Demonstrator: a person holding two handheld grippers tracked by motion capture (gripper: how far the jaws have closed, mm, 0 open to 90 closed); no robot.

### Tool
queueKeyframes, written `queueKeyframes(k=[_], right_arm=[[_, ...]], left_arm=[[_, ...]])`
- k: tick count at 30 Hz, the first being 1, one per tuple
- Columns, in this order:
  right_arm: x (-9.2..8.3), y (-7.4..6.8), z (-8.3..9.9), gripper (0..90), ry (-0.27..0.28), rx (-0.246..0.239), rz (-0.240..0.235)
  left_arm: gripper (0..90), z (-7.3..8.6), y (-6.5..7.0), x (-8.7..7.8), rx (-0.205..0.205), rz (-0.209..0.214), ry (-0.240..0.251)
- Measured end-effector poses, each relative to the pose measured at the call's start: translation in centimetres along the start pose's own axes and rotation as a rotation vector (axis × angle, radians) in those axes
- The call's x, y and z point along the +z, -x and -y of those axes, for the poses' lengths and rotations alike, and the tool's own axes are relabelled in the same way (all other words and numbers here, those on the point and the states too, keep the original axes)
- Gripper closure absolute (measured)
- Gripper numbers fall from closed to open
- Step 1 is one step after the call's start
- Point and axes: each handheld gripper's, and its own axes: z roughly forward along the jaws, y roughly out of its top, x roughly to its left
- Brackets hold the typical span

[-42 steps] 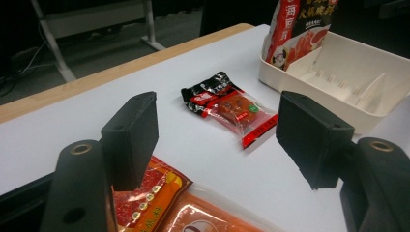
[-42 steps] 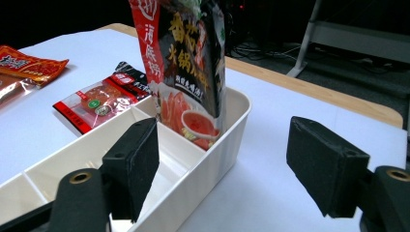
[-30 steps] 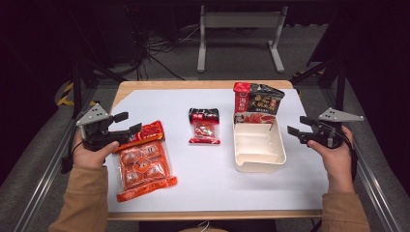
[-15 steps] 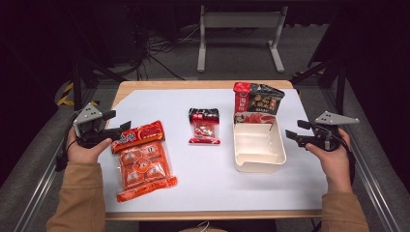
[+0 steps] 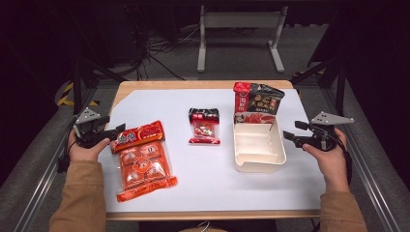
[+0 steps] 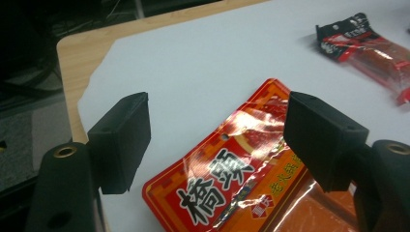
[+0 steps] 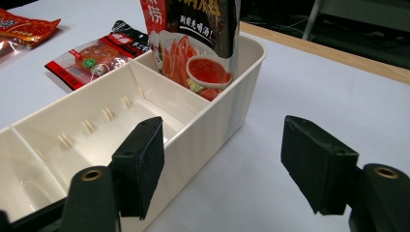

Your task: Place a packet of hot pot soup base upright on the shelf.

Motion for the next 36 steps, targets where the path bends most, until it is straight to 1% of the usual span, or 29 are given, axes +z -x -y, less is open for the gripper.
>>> queueKeyframes(k=[2, 6, 9, 13, 16, 21, 25, 28, 30, 33, 36], right_arm=[[0.1, 0.0, 0.1, 31.6, 0.001, 0.004, 0.0], [0.2, 0.0, 0.2, 31.2, -0.003, 0.005, 0.0], [0.3, -0.1, 0.2, 30.7, -0.006, 0.006, -0.001], [0.5, -0.1, 0.3, 30.0, -0.011, 0.007, -0.004], [0.6, -0.2, 0.3, 30.0, -0.011, 0.005, -0.002], [0.6, 0.0, 0.5, 30.7, -0.003, 0.014, -0.014], [0.6, 0.0, 0.5, 30.7, -0.002, 0.017, -0.015], [0.5, 0.0, 0.5, 30.7, 0.0, 0.019, -0.012], [0.4, 0.1, 0.5, 30.7, 0.0, 0.022, -0.009], [0.4, 0.1, 0.6, 30.7, 0.001, 0.025, -0.006], [0.4, 0.2, 0.6, 30.7, 0.0, 0.03, -0.006]], left_arm=[[25.0, 0.4, -0.3, 0.2, -0.023, -0.009, 0.002], [23.7, 0.8, -0.8, 0.5, -0.048, -0.022, -0.003], [21.2, 1.2, -1.2, 0.8, -0.062, -0.022, -0.032], [18.8, 1.7, -1.7, 1.5, -0.084, -0.011, -0.064], [18.3, 2.0, -1.8, 2.0, -0.097, -0.006, -0.095], [18.5, 2.3, -2.0, 2.6, -0.118, -0.01, -0.154], [18.5, 2.6, -2.1, 2.9, -0.131, -0.01, -0.168], [18.5, 2.8, -2.2, 3.1, -0.141, -0.008, -0.193], [18.6, 3.0, -2.2, 3.3, -0.147, -0.015, -0.199], [19.8, 3.2, -2.4, 3.5, -0.168, 0.003, -0.202], [20.9, 3.3, -2.4, 3.6, -0.17, 0.005, -0.213]])
